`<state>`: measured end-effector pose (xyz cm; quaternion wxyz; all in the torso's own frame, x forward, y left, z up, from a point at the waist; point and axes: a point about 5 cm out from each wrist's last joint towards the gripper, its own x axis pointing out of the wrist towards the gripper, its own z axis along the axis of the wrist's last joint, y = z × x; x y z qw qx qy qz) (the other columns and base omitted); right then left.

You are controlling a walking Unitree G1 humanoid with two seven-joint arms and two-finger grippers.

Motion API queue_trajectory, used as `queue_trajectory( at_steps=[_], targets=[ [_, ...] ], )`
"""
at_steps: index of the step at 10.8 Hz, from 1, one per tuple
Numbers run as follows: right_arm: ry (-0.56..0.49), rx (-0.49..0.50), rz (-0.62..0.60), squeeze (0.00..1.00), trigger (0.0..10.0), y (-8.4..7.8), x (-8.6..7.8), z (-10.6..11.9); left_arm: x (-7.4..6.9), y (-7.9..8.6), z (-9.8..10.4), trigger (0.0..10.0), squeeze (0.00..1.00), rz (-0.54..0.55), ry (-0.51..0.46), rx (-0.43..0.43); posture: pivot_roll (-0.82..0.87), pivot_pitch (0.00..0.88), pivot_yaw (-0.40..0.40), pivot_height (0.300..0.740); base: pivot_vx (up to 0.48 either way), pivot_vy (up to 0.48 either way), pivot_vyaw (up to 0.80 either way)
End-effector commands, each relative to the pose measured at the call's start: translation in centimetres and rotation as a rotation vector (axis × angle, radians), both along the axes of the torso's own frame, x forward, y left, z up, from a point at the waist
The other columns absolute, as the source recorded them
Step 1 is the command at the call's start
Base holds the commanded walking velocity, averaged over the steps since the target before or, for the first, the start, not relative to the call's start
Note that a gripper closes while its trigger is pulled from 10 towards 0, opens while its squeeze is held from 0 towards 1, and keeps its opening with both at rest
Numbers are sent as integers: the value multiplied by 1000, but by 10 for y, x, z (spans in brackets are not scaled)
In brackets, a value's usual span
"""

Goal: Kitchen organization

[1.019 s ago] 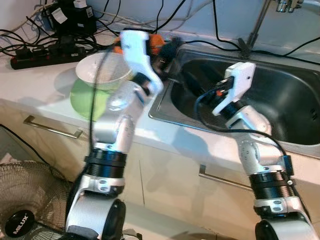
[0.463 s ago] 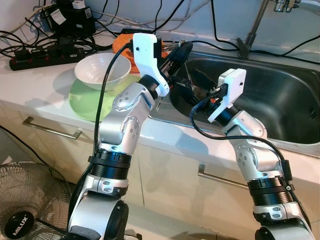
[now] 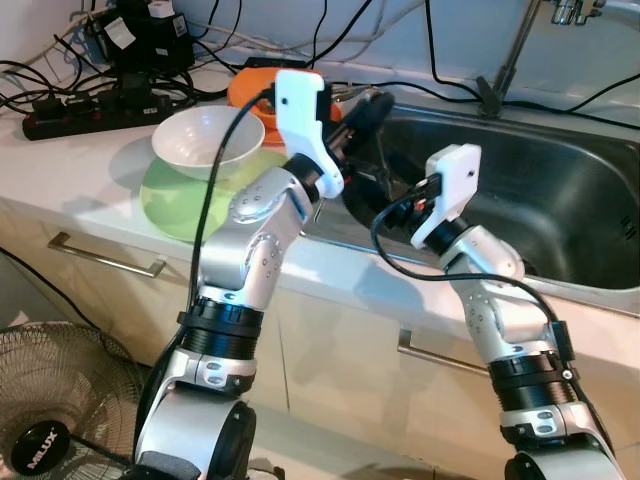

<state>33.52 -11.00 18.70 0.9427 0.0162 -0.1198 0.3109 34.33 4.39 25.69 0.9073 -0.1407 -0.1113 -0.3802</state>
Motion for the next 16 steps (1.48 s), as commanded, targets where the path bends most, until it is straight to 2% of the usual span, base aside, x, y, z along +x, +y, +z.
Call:
queue_trajectory(
  at_steps=[1,3,4,5,16],
  targets=[
    [-19,-9,-22,0,10000,1,4,4,-4,-3,3,10000,0,-33,-18,1,76,3,34,740,0,0,0],
    [-2,-23,-70,0,10000,-1,8,1,-5,-5,3,10000,0,-43,-17,7,76,2,35,740,0,0,0],
    [0,-15,-80,0,3020,-2,9,0,-6,-5,3,10000,0,-46,-16,9,76,4,36,740,0,0,0],
    [-3,-13,-87,0,0,-2,9,0,-6,-5,2,10000,0,-47,-14,12,75,4,36,740,0,0,0],
    [-14,18,-75,0,0,-2,8,1,-1,-1,-2,10000,0,6,-5,15,75,4,34,740,0,0,0]
  ],
)
